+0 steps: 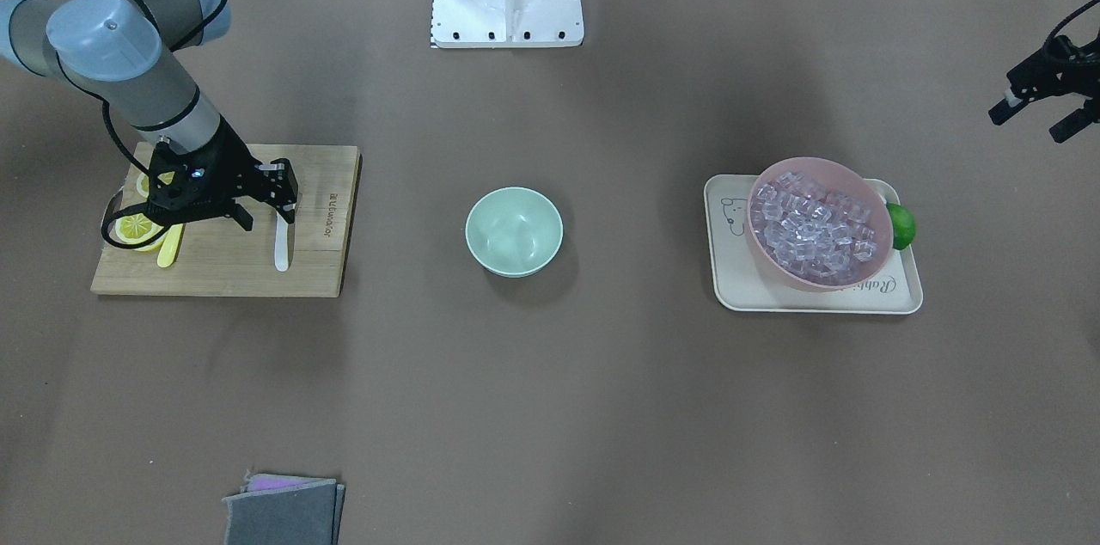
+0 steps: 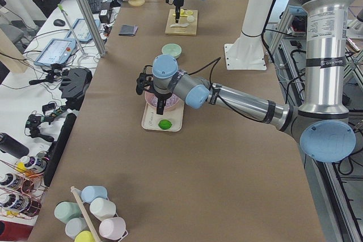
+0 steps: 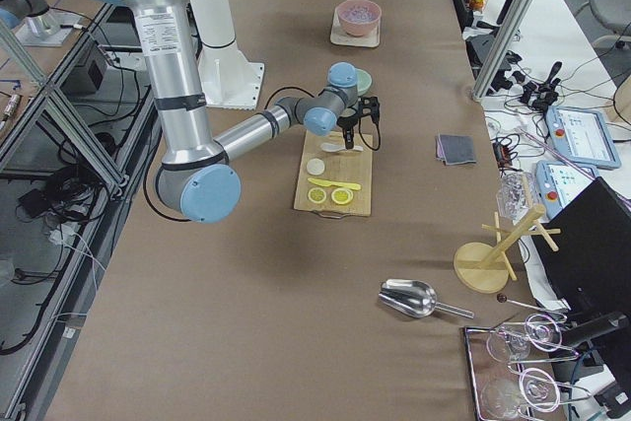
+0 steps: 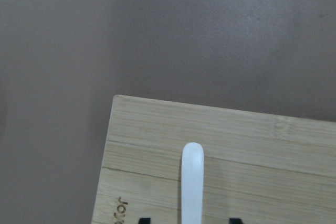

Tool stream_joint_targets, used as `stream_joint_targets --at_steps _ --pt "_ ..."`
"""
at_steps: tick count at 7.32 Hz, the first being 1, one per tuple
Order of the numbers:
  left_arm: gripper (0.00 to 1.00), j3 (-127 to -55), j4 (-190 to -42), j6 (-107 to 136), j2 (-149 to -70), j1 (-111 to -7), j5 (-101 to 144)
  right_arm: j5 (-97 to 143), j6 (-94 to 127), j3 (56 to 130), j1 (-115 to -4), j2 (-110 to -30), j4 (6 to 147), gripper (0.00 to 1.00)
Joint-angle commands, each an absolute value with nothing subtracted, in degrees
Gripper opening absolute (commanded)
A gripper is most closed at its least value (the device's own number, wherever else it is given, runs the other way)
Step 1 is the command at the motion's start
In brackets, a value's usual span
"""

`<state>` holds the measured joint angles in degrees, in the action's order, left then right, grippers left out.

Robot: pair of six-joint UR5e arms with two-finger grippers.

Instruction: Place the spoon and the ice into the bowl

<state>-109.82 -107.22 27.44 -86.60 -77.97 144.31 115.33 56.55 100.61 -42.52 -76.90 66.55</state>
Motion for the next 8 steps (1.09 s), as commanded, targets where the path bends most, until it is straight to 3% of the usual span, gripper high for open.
stream_joint_targets --at_steps 1,3,4,5,6,8 --pt "0.98 -109.86 -107.23 27.60 -86.57 -77.87 144.32 114.09 56.16 97.66 -41.40 -75.94 66.01 0.55" --pt "0.98 -109.86 -107.23 28.21 -86.66 -77.87 144.32 113.99 56.07 96.86 -40.70 -75.41 66.01 0.42" --pt "0.98 -109.86 -107.31 28.73 -86.66 -77.78 144.32 114.26 56.16 96.77 -40.61 -75.15 66.44 0.10" --pt "0.98 -109.86 -107.23 28.83 -86.66 -77.70 144.40 114.52 56.08 96.85 -40.61 -74.80 66.71 0.00" --pt "0.98 -109.86 -107.23 29.44 -86.75 -77.09 144.32 114.70 56.94 97.12 -40.61 -74.45 66.71 0.00" --pt "0.98 -109.77 -107.23 35.30 -89.46 -72.71 140.49 114.61 67.43 97.64 -40.26 -66.15 72.99 0.00"
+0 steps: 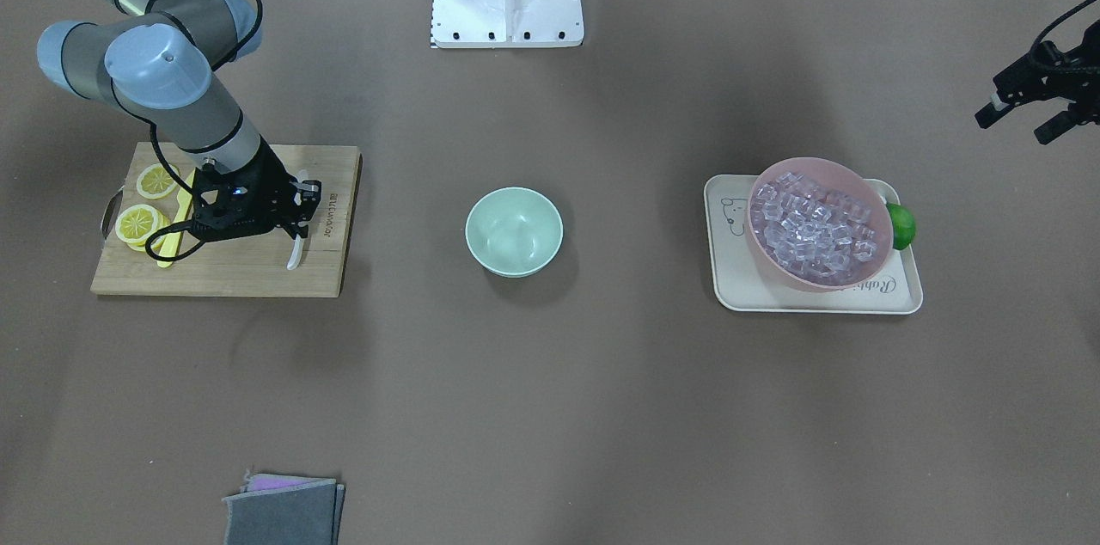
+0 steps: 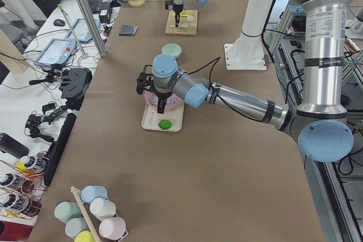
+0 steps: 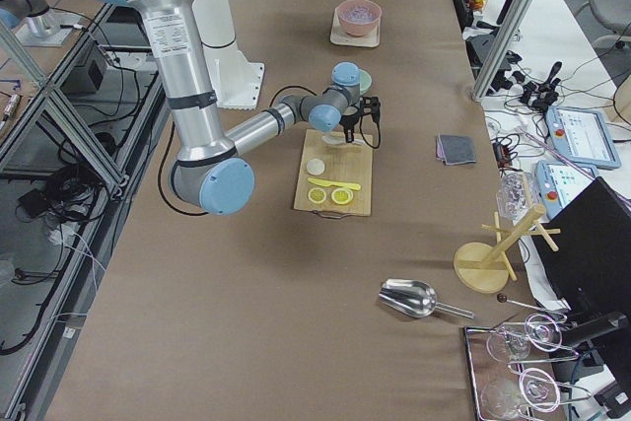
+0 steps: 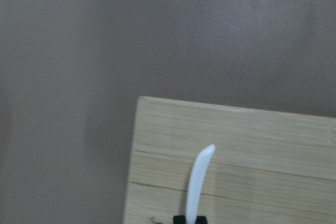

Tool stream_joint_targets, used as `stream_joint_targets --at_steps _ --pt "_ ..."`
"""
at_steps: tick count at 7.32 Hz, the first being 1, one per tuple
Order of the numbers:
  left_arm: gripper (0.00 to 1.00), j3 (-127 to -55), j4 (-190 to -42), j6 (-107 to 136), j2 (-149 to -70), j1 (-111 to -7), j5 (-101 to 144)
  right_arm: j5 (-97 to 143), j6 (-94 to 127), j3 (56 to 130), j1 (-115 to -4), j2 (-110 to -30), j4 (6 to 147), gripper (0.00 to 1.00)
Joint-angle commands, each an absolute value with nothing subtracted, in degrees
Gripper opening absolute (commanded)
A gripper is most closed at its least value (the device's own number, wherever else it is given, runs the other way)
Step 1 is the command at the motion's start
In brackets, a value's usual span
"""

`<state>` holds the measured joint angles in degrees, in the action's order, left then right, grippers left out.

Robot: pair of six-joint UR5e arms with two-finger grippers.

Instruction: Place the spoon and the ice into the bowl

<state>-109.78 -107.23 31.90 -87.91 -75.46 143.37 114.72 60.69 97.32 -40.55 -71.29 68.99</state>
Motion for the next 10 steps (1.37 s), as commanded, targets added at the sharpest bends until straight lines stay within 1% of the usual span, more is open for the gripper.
stream_joint_targets --at_steps 1,3,4,5,6,9,10 --pt "0.98 -110.04 -107.23 39.07 -91.04 -68.60 135.84 114.17 73.24 97.56 -39.21 -60.44 76.78 0.00" --pt "0.97 -109.25 -107.14 39.64 -92.89 -64.09 130.27 109.71 83.28 96.34 -35.87 -53.55 78.57 0.00" --pt "0.97 -109.07 -107.05 39.73 -93.16 -62.94 128.86 108.73 91.50 93.11 -35.16 -49.61 78.14 0.00" --pt "0.97 -108.99 -106.70 39.73 -93.95 -62.67 128.85 106.98 95.67 88.12 -34.37 -44.87 77.70 0.00" --pt "0.97 -108.98 -106.70 39.73 -94.13 -62.49 128.76 103.74 97.54 84.93 -33.41 -42.65 77.61 0.00" --pt "0.97 -108.64 -106.70 39.81 -95.01 -61.01 128.85 99.68 97.91 84.11 -32.08 -42.63 77.61 0.00" --pt "0.97 -106.81 -106.61 41.82 -98.14 -59.95 128.85 99.15 97.91 84.11 -32.08 -42.71 77.61 0.00"
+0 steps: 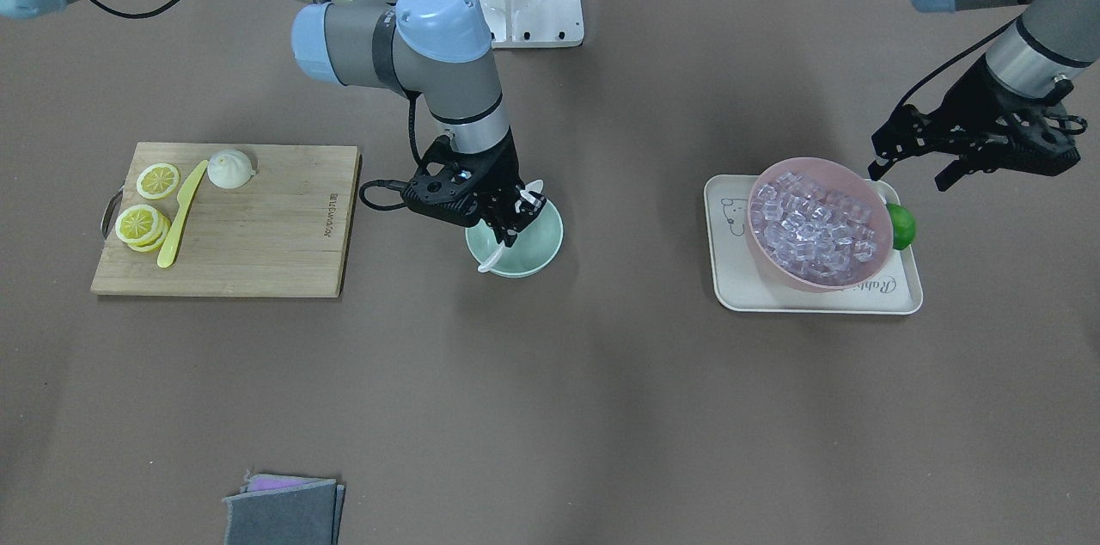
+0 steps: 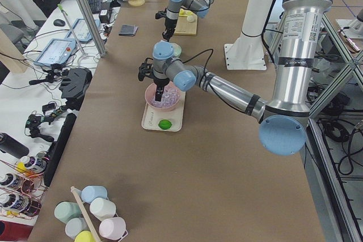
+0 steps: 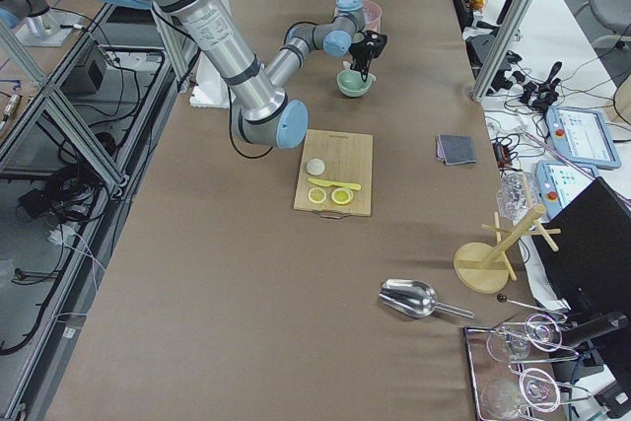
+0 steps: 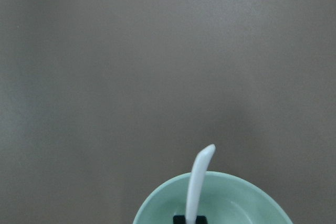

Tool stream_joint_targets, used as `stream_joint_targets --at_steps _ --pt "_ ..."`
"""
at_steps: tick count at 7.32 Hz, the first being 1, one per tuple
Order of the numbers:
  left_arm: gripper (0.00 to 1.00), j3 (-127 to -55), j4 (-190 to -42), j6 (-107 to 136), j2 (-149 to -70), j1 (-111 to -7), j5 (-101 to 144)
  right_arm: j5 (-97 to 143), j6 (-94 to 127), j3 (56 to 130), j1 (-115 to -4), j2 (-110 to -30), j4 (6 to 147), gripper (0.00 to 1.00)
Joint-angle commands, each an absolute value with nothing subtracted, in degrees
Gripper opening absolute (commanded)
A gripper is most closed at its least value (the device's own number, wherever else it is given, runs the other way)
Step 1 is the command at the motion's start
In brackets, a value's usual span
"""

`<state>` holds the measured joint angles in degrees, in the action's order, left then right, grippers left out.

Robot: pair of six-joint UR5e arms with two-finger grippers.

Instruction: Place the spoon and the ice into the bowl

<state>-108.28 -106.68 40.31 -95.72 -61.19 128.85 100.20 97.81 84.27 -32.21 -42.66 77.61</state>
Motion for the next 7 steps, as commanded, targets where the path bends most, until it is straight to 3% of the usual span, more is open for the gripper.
stream_joint_targets --at_steps 1,2,5,7 --pt "0.97 -106.27 -106.70 44.97 -99.65 -58.29 128.67 98.71 98.00 84.11 -32.08 -42.63 77.61 0.04" --pt "0.96 -106.09 -106.70 44.74 -99.75 -57.66 127.37 98.61 98.00 84.11 -31.91 -42.80 77.61 0.99" --pt "0.95 -106.08 -107.22 43.79 -99.66 -57.57 127.09 97.73 97.56 85.25 -31.64 -43.07 77.52 1.00" --pt "0.93 -106.00 -107.23 26.81 -99.58 -57.57 123.86 98.96 93.03 89.88 -32.77 -46.90 77.61 1.00"
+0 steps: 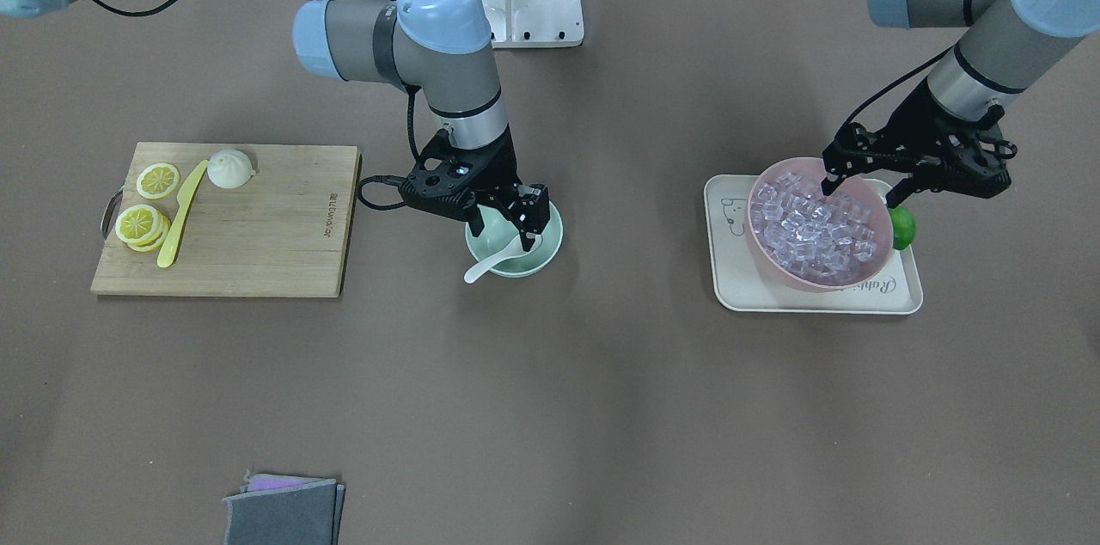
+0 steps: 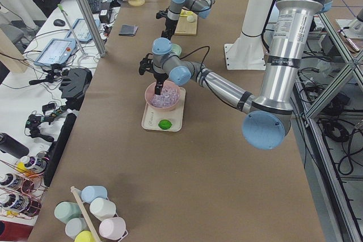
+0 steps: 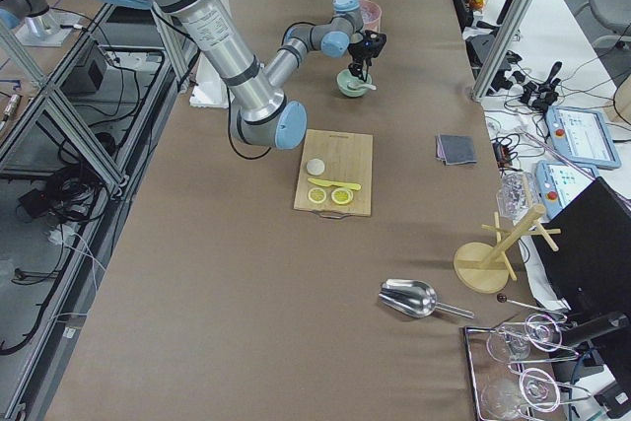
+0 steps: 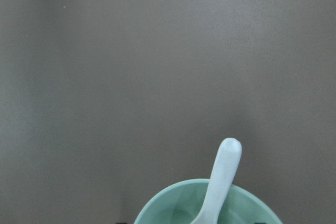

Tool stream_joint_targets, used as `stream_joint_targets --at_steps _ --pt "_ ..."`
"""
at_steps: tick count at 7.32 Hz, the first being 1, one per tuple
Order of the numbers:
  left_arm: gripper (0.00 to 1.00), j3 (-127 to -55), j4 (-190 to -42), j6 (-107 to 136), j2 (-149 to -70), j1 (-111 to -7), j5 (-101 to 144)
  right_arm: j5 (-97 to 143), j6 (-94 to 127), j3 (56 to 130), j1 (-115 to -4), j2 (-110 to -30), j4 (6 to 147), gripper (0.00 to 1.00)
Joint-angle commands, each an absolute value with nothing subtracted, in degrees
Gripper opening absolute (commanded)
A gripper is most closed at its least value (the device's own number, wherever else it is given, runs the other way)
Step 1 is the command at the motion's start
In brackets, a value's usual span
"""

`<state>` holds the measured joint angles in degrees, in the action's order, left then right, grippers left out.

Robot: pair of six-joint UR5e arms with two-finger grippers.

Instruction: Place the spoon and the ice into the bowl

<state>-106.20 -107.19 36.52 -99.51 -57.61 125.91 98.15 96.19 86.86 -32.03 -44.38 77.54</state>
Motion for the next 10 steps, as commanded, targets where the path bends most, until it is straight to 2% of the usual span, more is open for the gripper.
stream_joint_targets --at_steps 1,3,6,8,10 --pt "0.93 -106.00 -107.23 19.85 -99.75 -57.57 123.75 101.05 90.29 92.26 -33.83 -49.28 77.61 1.00" --pt "0.91 -106.17 -107.31 5.50 -99.14 -57.57 124.36 103.00 89.74 94.73 -35.76 -51.84 77.87 1.00" --pt "0.92 -108.72 -110.89 2.20 -95.47 -57.92 124.63 116.41 71.44 100.80 -44.78 -59.65 78.49 1.00" --pt "0.92 -104.00 -114.42 -1.73 -95.53 -57.48 125.68 122.14 64.26 106.92 -50.77 -68.95 78.48 1.00" --pt "0.92 -99.51 -113.82 -9.19 -100.35 -57.39 129.97 124.72 64.16 108.28 -55.45 -73.81 78.49 1.00"
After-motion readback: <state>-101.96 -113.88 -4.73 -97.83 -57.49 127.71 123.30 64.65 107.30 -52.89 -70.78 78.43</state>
